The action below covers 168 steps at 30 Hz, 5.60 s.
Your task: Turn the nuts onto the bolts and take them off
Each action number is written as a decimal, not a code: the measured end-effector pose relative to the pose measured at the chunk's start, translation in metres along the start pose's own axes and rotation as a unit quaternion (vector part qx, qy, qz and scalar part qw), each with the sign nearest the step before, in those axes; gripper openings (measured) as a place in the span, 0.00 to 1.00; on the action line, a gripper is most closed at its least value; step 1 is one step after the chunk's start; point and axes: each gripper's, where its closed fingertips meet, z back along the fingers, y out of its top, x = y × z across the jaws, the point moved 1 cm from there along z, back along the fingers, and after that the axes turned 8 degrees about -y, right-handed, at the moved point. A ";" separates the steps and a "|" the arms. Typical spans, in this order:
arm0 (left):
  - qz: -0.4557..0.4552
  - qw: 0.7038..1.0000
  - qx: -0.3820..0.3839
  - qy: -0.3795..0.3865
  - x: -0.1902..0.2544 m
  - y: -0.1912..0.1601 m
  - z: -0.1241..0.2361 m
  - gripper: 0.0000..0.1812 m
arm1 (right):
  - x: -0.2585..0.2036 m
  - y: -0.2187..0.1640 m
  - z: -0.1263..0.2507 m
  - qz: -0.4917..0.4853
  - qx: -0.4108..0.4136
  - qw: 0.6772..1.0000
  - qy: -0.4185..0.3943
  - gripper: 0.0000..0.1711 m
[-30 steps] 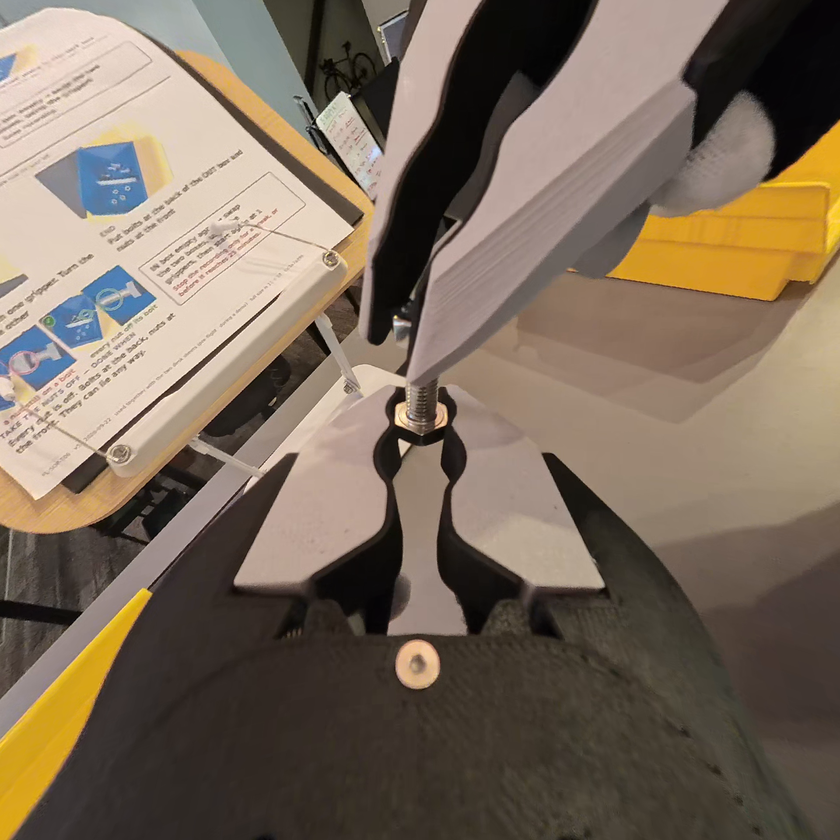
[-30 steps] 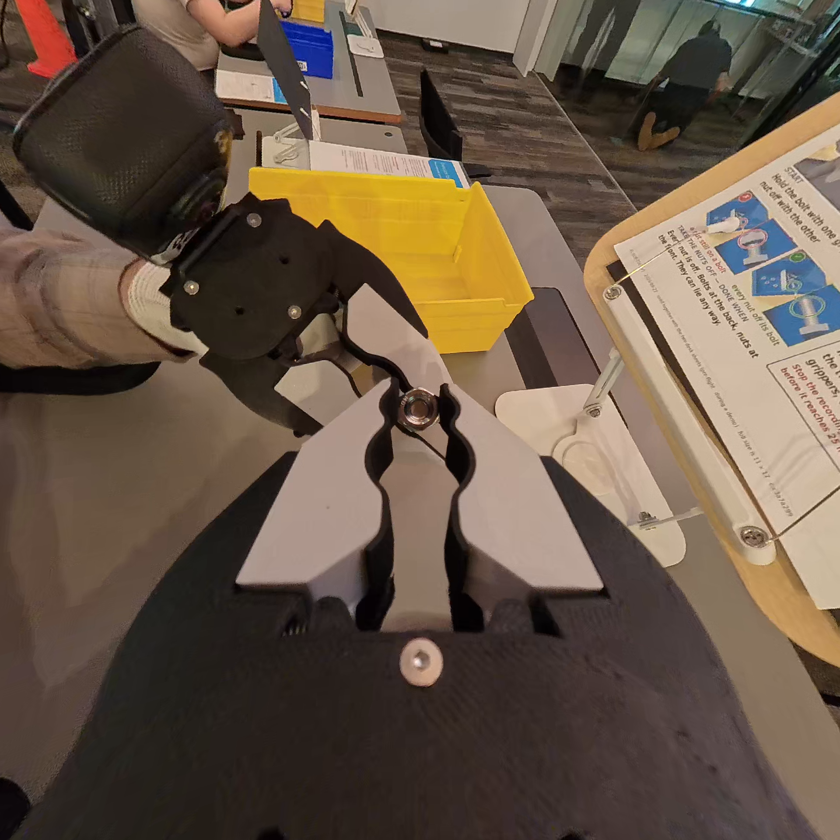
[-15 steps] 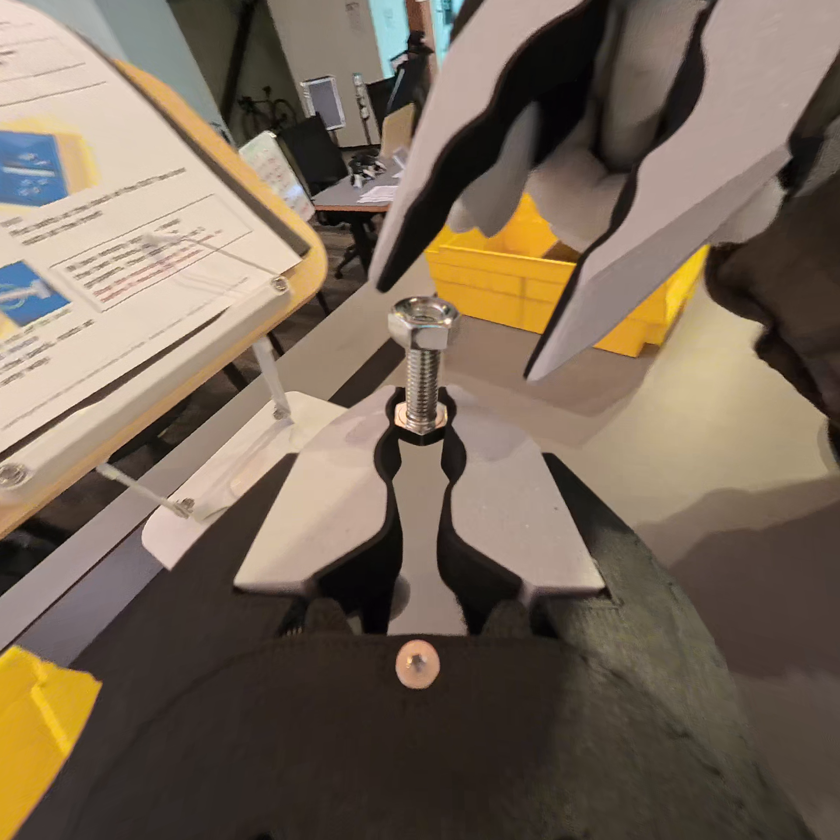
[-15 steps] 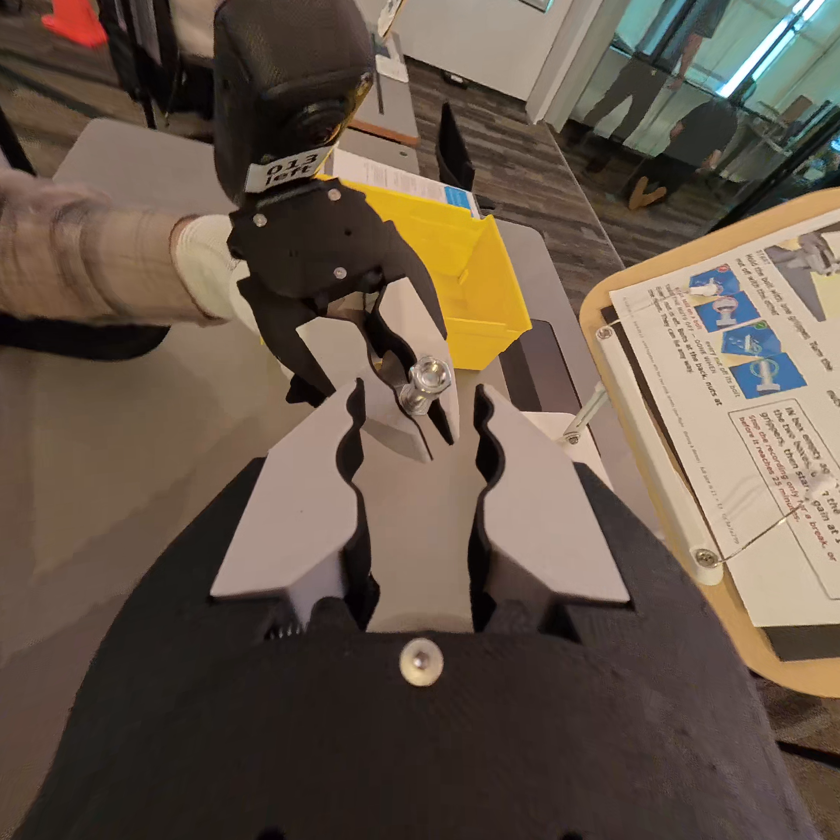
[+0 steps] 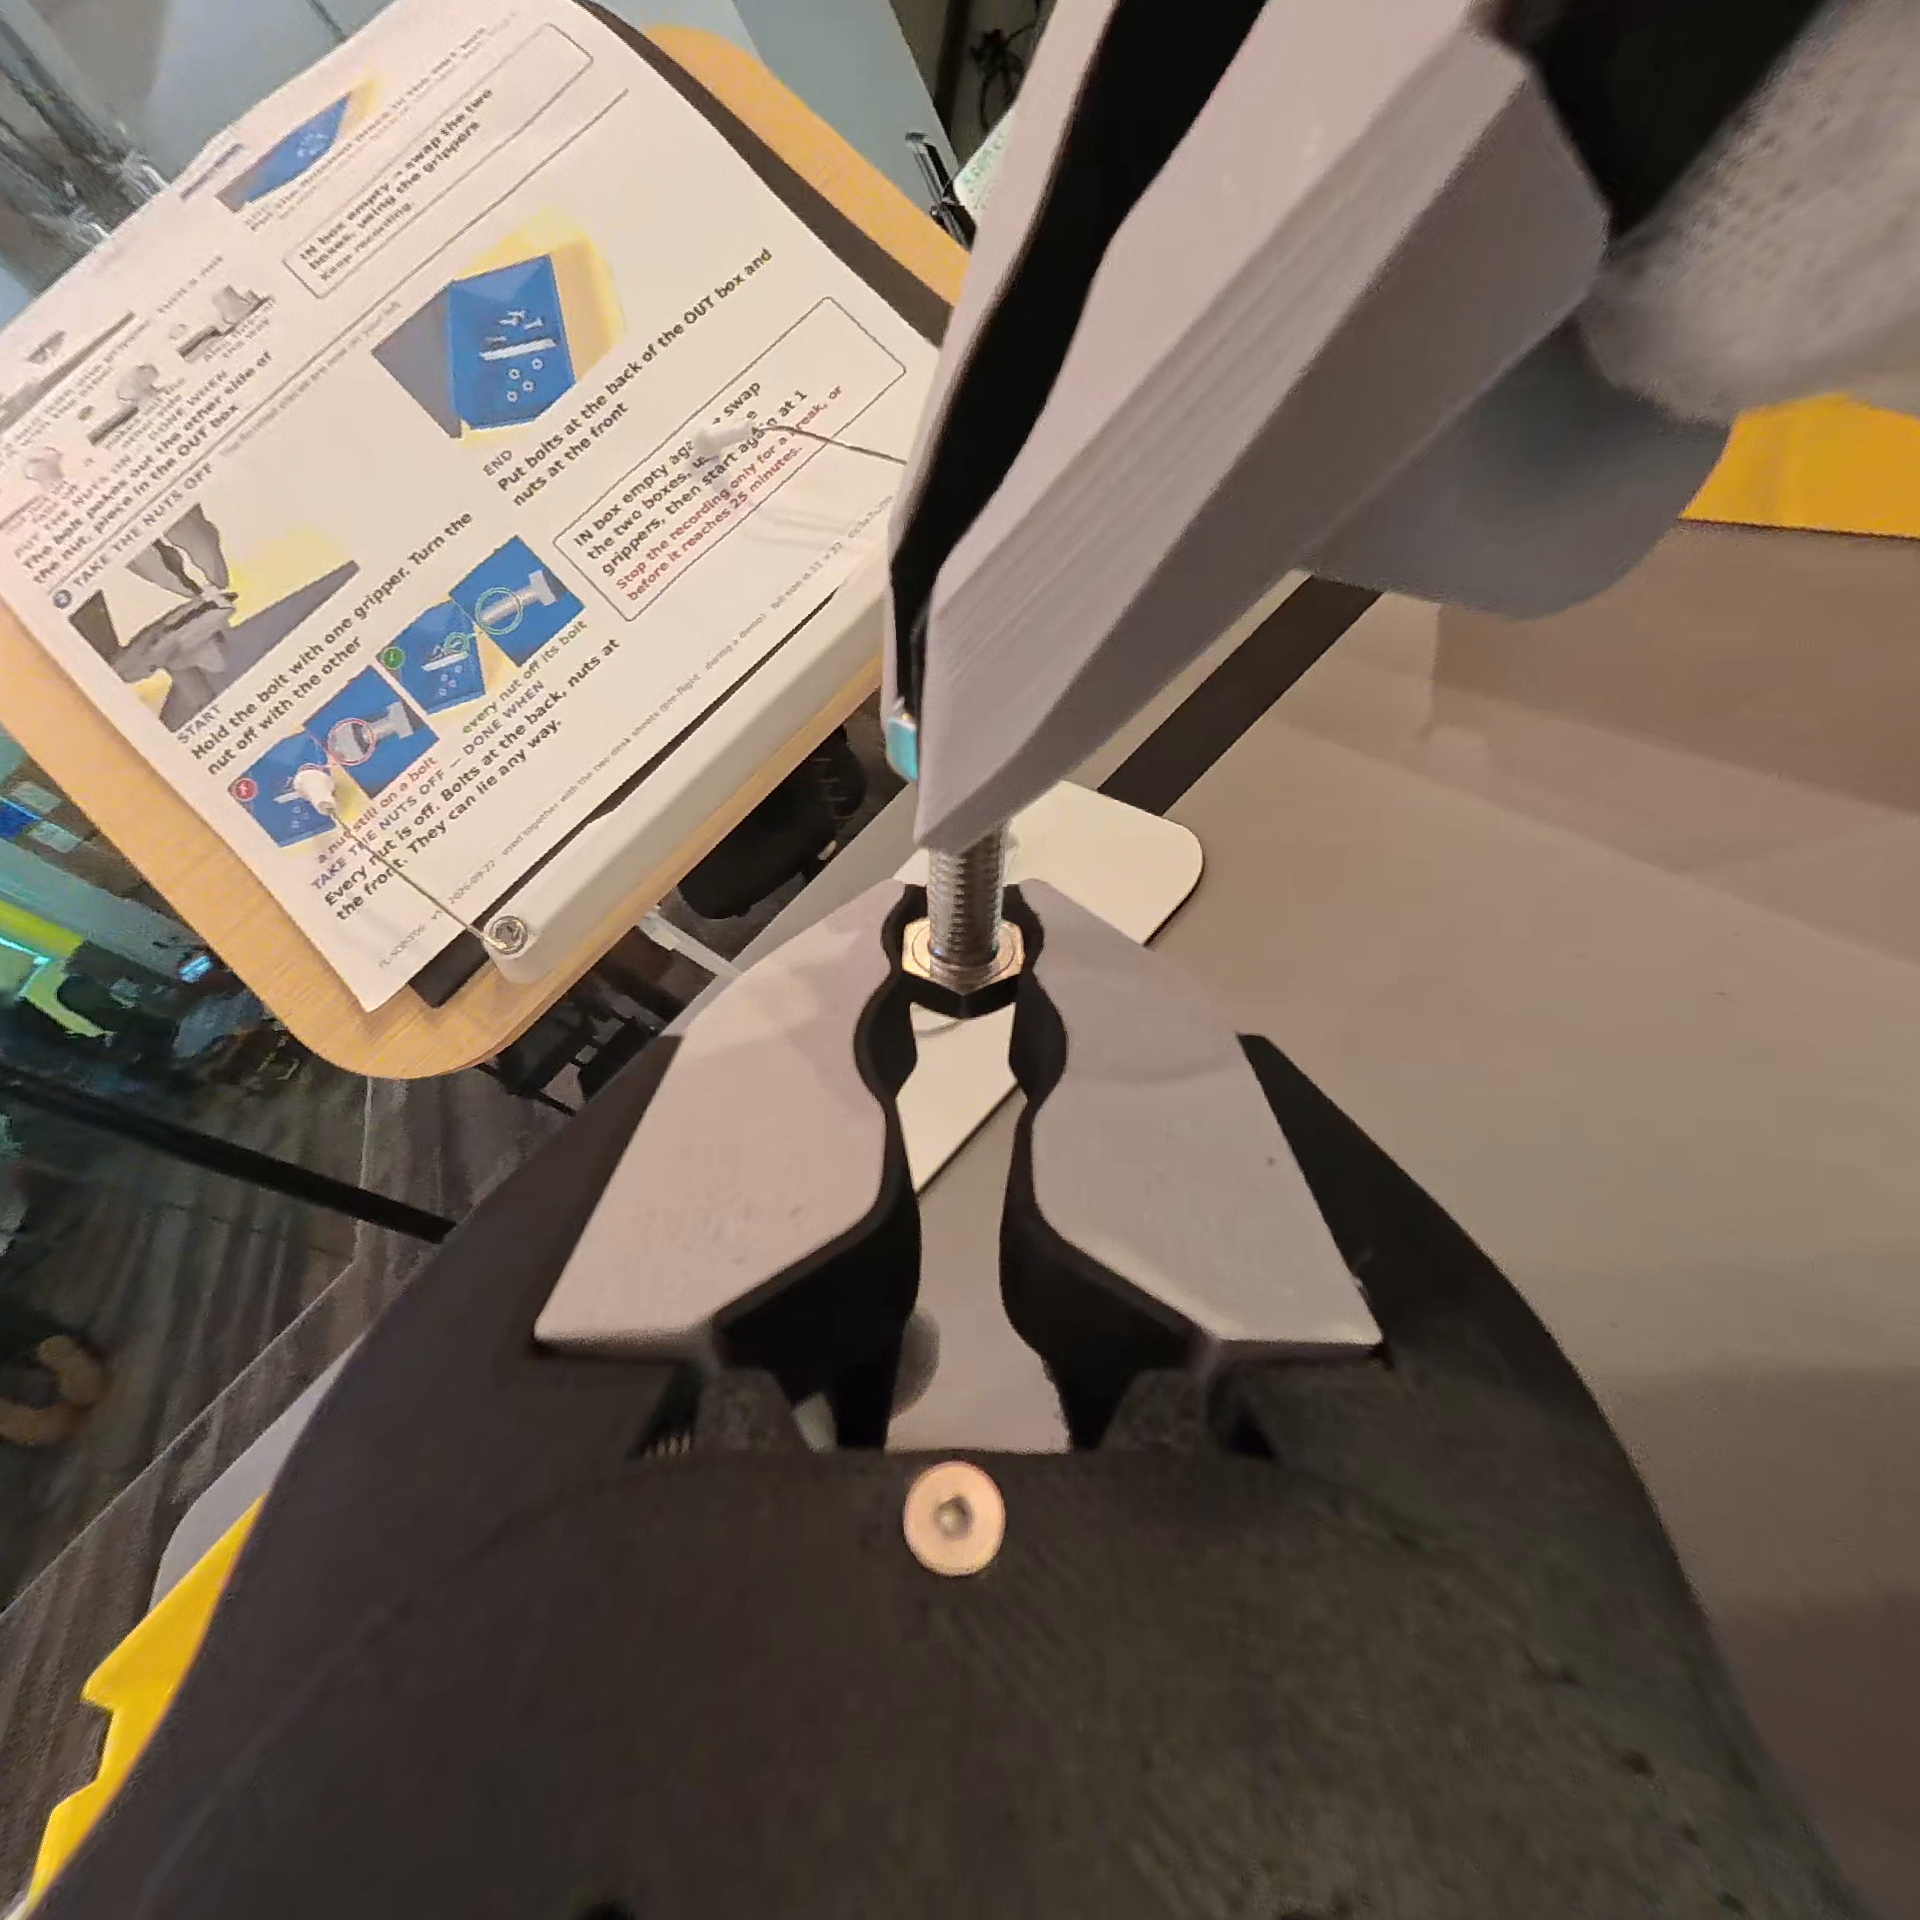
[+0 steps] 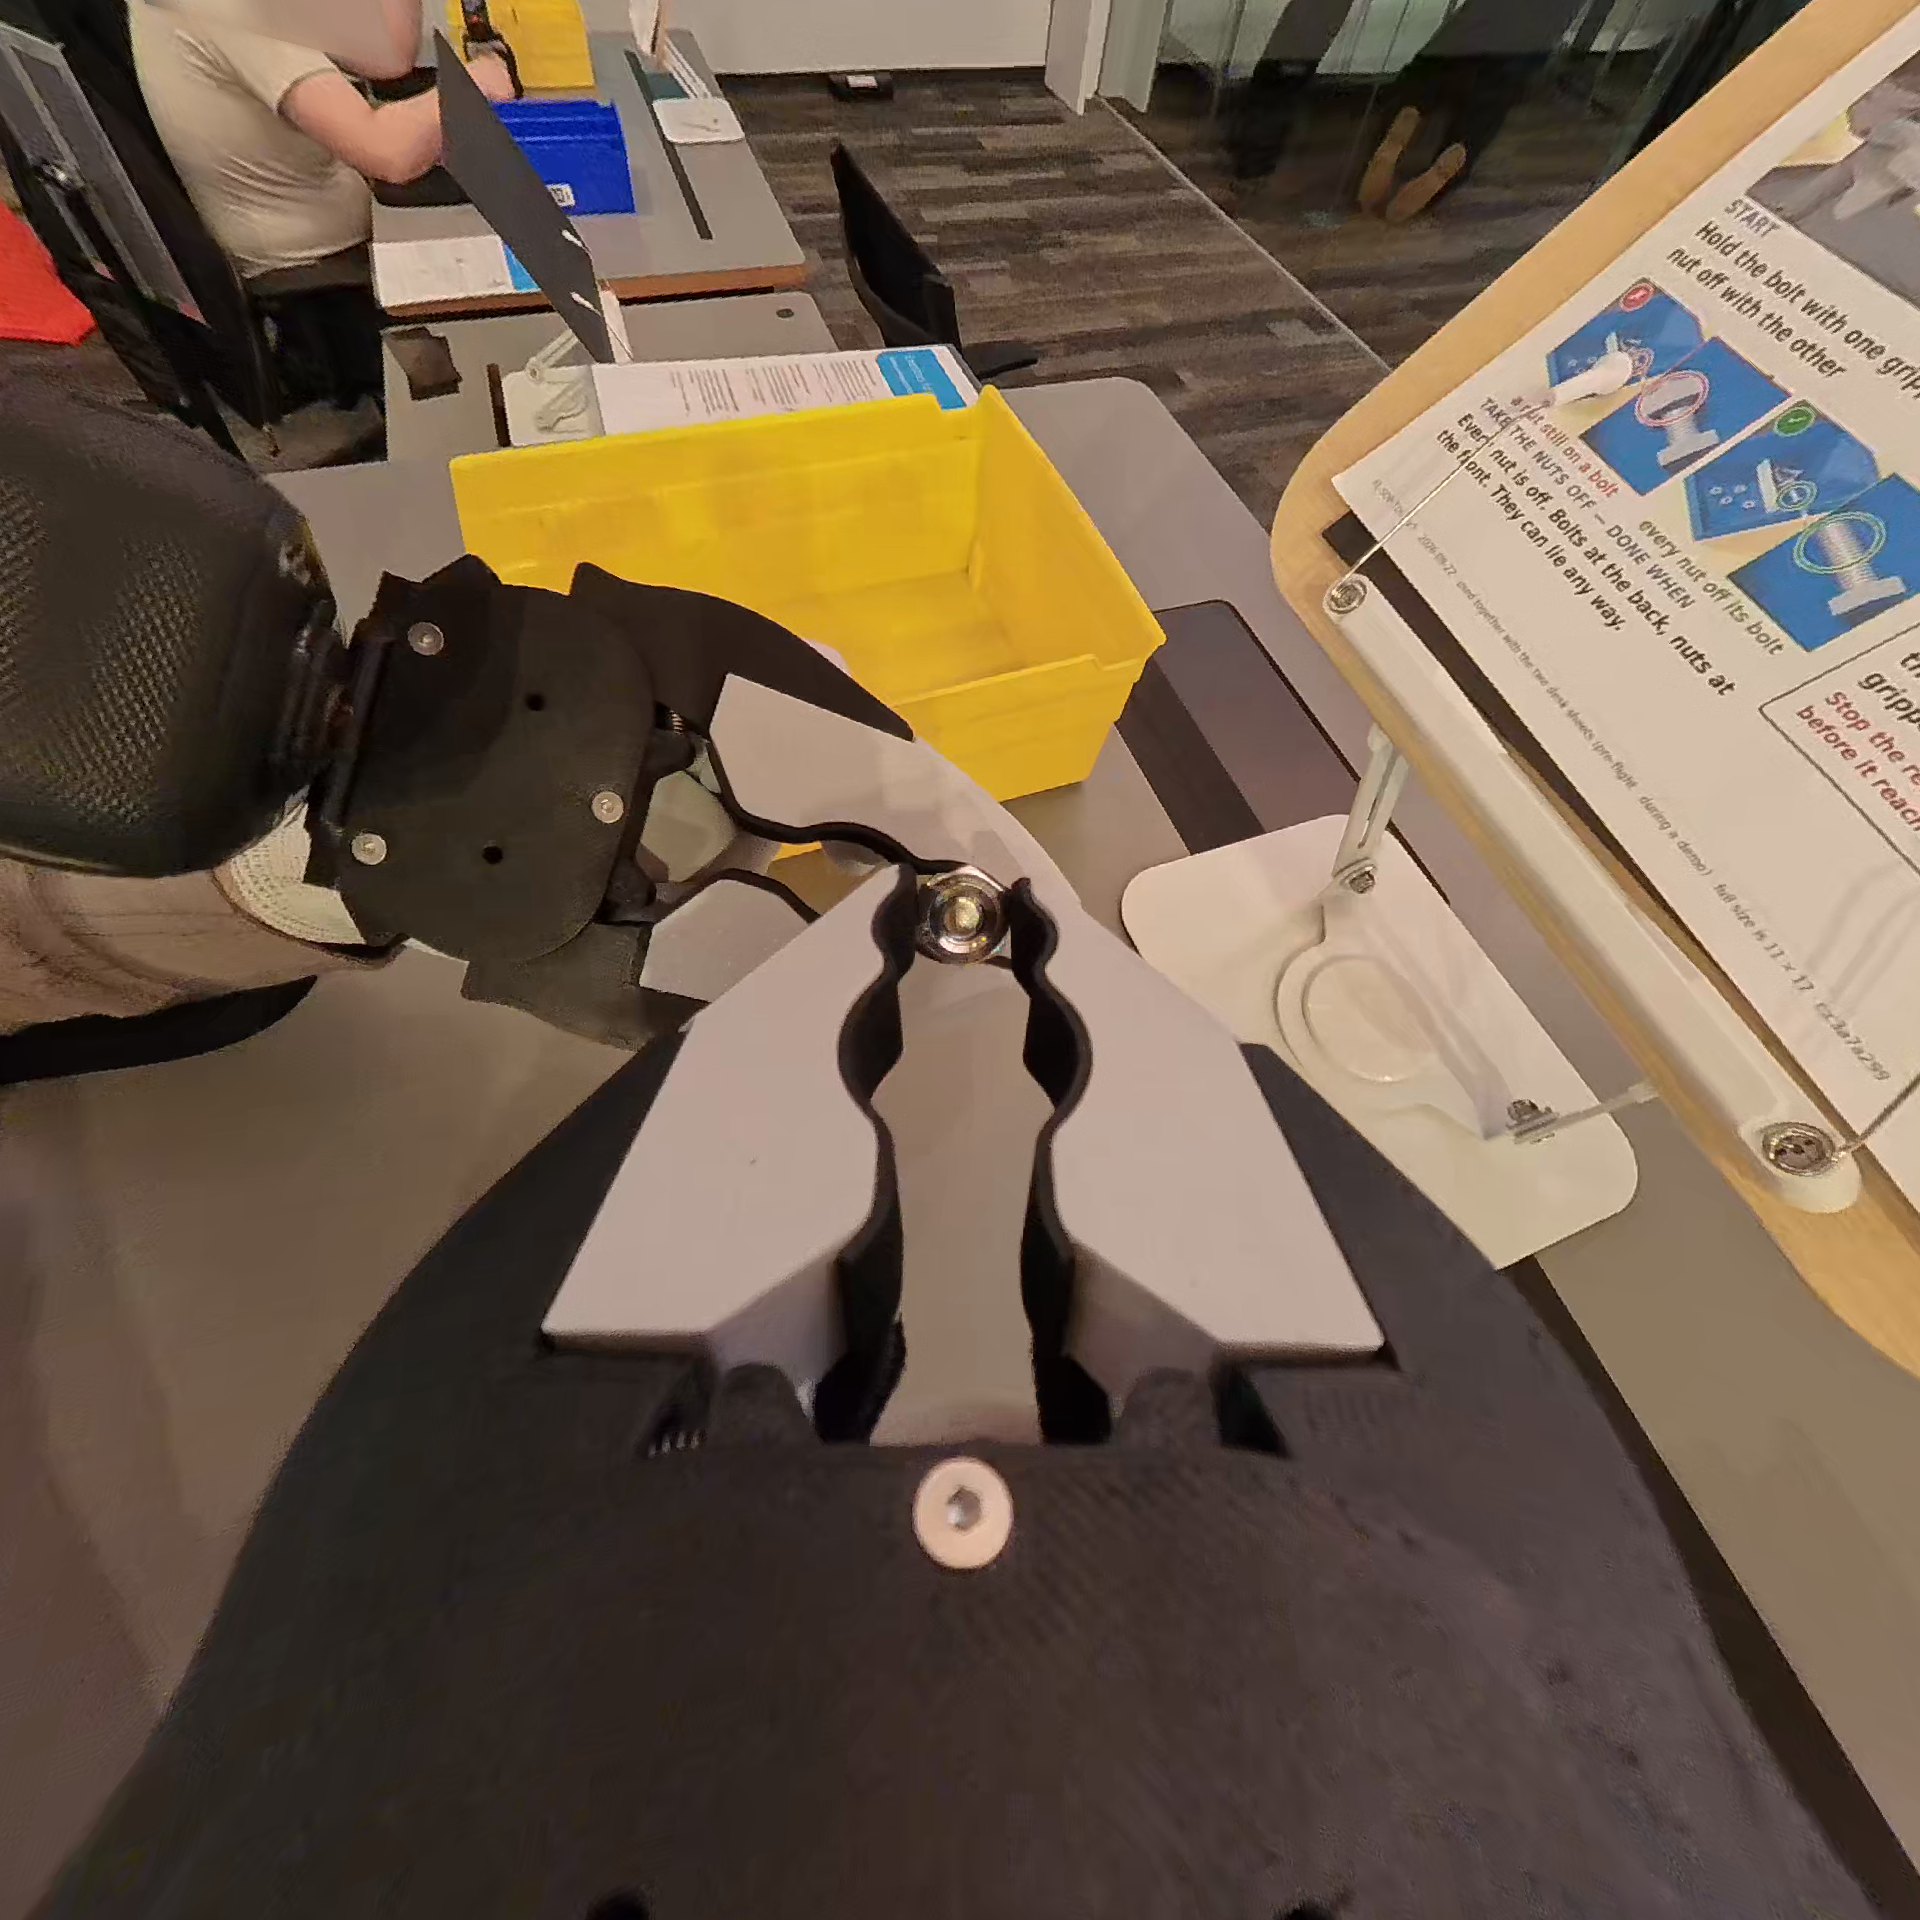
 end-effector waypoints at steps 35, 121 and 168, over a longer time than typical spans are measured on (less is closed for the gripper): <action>0.018 0.802 0.166 -0.574 0.150 0.049 0.096 0.08 | -0.109 -0.031 0.102 0.506 -0.084 0.826 0.234 0.09; 0.145 0.715 0.216 -0.648 0.177 0.038 0.079 0.08 | 0.047 -0.097 0.224 0.298 -0.220 0.925 -0.084 0.10; 0.165 0.747 0.223 -0.604 0.178 0.041 0.061 0.08 | -0.002 -0.103 0.166 0.074 0.009 0.997 -0.027 0.15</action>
